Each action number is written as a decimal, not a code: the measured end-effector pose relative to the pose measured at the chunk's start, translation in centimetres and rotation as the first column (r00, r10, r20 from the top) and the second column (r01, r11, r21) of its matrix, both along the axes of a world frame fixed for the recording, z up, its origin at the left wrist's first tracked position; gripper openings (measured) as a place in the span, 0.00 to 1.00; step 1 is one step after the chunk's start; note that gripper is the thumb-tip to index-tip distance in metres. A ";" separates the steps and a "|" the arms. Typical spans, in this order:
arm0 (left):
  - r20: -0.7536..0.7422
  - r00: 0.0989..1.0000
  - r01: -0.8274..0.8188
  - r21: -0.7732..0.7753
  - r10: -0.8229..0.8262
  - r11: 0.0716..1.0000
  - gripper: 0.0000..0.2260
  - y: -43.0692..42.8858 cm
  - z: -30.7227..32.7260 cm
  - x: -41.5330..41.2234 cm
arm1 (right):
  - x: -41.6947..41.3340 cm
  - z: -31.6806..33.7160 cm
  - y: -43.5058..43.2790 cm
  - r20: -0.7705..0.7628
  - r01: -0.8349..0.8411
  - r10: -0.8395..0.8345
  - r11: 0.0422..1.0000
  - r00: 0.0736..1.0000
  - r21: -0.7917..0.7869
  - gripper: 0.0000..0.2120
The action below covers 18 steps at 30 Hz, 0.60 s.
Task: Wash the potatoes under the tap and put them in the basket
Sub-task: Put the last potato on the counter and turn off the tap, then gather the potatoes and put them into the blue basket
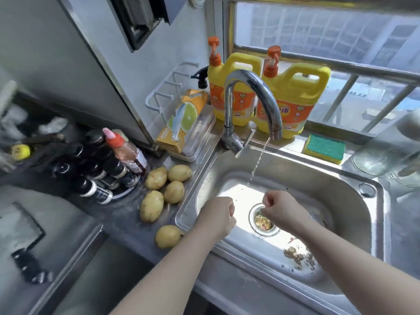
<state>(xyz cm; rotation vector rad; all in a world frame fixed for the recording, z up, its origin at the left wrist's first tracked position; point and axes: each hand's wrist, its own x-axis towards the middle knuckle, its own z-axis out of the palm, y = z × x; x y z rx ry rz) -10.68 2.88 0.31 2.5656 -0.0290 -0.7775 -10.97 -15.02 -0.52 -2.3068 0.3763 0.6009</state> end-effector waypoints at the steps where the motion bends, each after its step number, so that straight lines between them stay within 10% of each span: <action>1: -0.038 0.999 0.020 0.001 -0.020 1.000 0.08 0.3 -0.1 -0.4 | 0.0 -0.5 0.2 -0.029 -0.049 0.048 0.998 0.998 -0.046 0.15; 4: -0.196 0.960 0.201 -0.023 -0.202 0.979 0.25 1.5 -1.3 -1.5 | -0.4 -1.2 0.9 -0.154 -0.269 0.248 0.953 0.956 -0.138 0.10; 7: -0.078 0.988 0.130 -0.062 -0.134 0.990 0.29 2.8 -1.2 -2.3 | -0.4 -1.3 2.2 -0.263 -0.450 0.406 0.883 0.875 -0.135 0.34; 11: 0.189 0.982 -0.025 0.086 0.008 0.996 0.27 6.3 -0.6 -2.5 | 0.6 -0.8 5.2 -0.149 -0.489 0.474 0.868 0.868 -0.085 0.29; 18: -0.113 0.992 0.107 0.482 -0.059 0.870 0.58 13.7 -1.2 -2.8 | 4.6 -1.2 12.7 0.103 -0.708 0.739 0.669 0.665 -0.227 0.27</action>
